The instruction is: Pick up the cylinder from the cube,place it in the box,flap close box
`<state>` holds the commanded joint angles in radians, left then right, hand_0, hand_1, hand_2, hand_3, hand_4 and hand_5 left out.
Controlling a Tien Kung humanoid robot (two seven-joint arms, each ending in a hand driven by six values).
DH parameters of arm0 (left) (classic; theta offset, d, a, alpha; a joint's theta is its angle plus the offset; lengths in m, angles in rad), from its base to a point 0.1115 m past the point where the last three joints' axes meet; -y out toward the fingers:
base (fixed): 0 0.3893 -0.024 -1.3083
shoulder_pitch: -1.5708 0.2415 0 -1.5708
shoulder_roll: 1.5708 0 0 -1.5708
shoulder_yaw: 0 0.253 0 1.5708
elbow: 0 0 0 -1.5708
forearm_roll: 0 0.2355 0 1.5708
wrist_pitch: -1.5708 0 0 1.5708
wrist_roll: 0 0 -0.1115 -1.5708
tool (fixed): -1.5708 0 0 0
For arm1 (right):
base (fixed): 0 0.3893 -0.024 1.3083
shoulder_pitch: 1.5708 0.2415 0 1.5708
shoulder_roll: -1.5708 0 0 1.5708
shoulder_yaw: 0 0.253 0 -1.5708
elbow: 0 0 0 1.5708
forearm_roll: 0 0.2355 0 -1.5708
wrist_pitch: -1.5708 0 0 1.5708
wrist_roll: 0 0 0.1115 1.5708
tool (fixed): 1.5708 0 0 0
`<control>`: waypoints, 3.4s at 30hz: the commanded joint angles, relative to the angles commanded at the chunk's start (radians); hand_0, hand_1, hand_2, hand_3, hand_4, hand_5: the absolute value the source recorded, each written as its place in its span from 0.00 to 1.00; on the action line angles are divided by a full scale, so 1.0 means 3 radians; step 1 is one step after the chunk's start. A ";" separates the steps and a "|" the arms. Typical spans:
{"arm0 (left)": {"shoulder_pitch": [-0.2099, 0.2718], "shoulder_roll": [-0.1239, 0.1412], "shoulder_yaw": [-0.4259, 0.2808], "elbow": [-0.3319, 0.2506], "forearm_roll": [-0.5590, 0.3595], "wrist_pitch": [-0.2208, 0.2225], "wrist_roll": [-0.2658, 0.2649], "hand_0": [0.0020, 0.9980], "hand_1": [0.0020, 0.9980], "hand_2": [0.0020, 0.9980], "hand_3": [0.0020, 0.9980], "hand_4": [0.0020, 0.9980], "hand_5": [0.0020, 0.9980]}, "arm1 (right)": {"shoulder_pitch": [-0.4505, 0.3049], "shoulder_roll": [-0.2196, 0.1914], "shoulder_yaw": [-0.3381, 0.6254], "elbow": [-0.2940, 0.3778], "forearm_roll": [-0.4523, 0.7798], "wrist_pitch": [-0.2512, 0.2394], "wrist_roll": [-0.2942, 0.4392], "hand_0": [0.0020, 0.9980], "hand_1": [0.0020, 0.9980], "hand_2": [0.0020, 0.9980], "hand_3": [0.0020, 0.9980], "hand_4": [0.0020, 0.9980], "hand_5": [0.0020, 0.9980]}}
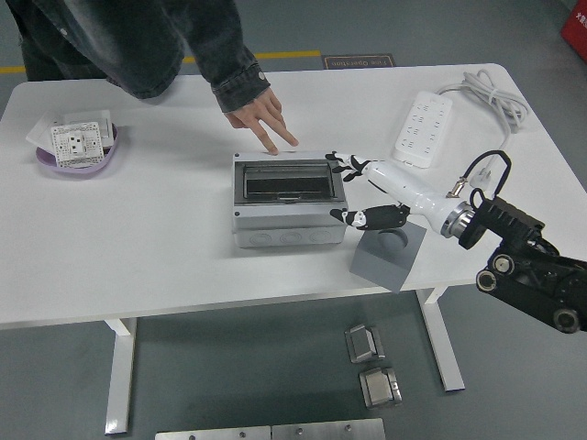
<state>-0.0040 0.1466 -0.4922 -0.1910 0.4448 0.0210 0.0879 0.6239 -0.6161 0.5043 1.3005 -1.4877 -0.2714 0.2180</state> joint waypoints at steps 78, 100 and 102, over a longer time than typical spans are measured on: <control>0.0048 -0.0052 0.0089 0.0025 -0.0215 0.0011 -0.0049 0.65 0.66 0.55 0.58 0.54 0.23 | -0.1470 0.0332 0.2582 0.0025 0.4811 0.2176 0.0413 1.00 0.92 0.93 0.98 0.99 1.00; 0.0054 -0.0057 0.0057 0.0026 -0.0185 0.0012 -0.0041 0.65 0.66 0.55 0.58 0.55 0.23 | -0.1491 0.0346 0.2520 -0.0126 0.5109 0.2054 0.0514 0.99 0.88 0.91 1.00 0.98 1.00; 0.0054 -0.0056 0.0051 0.0026 -0.0178 0.0012 -0.0039 0.65 0.66 0.55 0.58 0.55 0.23 | -0.1489 0.0342 0.2521 -0.0130 0.5118 0.2049 0.0517 0.99 0.88 0.91 1.00 0.98 1.00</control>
<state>0.0121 0.1299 -0.4770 -0.1832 0.3915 0.0246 0.0763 0.1771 -0.5133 1.2605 1.2615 0.0478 0.3433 0.3730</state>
